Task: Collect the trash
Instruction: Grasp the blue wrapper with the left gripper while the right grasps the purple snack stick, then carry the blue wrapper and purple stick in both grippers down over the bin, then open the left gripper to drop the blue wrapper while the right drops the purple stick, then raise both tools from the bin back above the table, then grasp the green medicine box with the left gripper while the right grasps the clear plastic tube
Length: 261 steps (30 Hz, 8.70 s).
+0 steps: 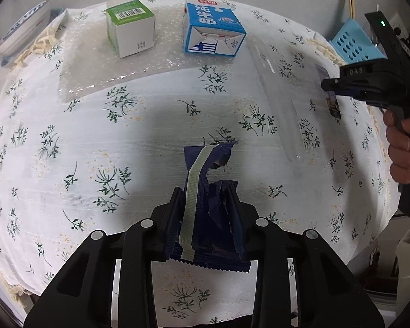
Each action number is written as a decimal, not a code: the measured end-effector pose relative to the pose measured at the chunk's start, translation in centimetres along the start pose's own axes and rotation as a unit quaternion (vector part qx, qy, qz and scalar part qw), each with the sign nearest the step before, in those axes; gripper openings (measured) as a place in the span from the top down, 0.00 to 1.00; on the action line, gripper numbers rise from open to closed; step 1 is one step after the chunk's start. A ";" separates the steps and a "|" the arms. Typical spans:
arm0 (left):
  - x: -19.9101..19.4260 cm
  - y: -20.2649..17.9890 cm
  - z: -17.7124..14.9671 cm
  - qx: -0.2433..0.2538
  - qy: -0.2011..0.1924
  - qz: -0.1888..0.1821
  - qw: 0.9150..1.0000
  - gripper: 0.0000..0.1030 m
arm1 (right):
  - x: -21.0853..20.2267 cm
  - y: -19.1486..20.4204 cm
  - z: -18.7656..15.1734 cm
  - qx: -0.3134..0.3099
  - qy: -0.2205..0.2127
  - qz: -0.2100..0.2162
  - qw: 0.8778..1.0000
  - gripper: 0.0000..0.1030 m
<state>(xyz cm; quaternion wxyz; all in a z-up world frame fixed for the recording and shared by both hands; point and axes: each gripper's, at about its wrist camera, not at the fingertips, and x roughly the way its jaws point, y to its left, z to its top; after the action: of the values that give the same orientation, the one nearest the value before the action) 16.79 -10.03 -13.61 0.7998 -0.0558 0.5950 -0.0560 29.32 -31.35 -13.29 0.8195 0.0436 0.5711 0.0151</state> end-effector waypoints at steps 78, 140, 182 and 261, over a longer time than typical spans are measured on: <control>-10.3 3.6 -19.7 -0.002 -0.046 -0.023 0.999 0.70 | -12.9 5.2 -33.4 -0.105 -0.036 0.053 0.992 0.86; 8.3 2.6 -27.5 0.038 0.006 0.011 0.999 0.11 | 4.3 2.6 -42.0 -0.105 0.084 0.029 0.990 0.86; -2.0 10.2 -26.5 -0.055 -0.046 0.029 0.997 0.06 | -0.9 6.9 -38.7 -0.161 -0.008 0.026 0.987 0.14; 2.5 9.6 18.1 -0.105 -0.011 0.108 0.989 0.56 | 1.7 7.8 -1.3 -0.063 0.032 0.047 0.996 0.76</control>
<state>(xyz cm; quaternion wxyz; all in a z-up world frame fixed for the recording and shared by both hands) 35.09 -0.54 -12.27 0.7973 -0.0755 0.5914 0.0940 28.88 -23.37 -14.65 0.8004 0.0180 0.5922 0.0914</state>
